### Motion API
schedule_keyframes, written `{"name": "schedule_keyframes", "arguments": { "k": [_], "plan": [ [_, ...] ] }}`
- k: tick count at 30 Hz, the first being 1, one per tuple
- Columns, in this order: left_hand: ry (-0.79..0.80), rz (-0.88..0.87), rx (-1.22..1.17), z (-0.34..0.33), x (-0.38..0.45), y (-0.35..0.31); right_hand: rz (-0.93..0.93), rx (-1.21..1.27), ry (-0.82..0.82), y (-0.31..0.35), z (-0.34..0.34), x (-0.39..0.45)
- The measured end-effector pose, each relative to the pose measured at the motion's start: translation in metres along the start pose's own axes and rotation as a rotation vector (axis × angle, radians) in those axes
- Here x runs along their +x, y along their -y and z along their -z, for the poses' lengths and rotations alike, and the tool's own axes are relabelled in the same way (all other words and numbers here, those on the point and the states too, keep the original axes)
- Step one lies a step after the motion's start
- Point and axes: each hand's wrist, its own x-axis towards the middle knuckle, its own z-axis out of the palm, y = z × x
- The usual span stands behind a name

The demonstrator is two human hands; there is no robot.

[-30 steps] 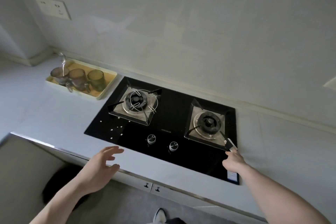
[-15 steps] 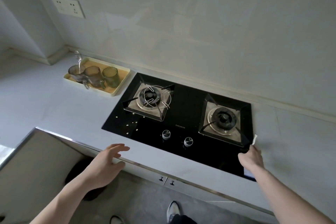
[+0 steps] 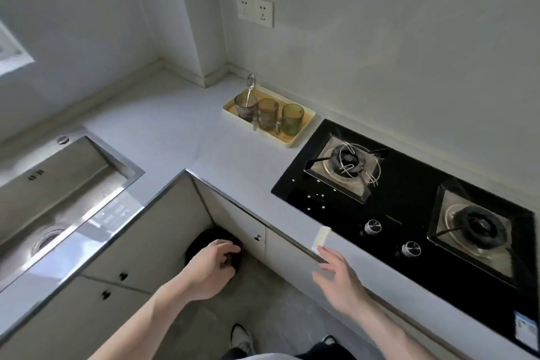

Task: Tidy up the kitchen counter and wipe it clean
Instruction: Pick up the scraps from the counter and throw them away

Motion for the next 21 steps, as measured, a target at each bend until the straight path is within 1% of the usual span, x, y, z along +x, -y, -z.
{"name": "schedule_keyframes", "arguments": {
  "k": [4, 7, 13, 18, 21],
  "plan": [
    [-0.052, 0.083, 0.010, 0.014, -0.027, 0.051, 0.007, -0.087, 0.236, 0.050, -0.071, 0.027],
    [-0.095, 0.146, -0.060, 0.023, -0.048, 0.078, -0.005, -0.177, 0.359, 0.079, -0.108, 0.048],
    [-0.203, 0.265, -0.223, 0.037, -0.086, 0.118, -0.024, -0.426, 0.516, 0.118, -0.158, 0.098],
    [-0.300, 0.348, -0.328, 0.047, -0.103, 0.137, 0.013, -0.535, 0.599, 0.140, -0.194, 0.136],
    [-0.344, 0.409, -0.326, 0.055, -0.105, 0.145, 0.019, -0.577, 0.663, 0.153, -0.214, 0.157]
  ]
}}
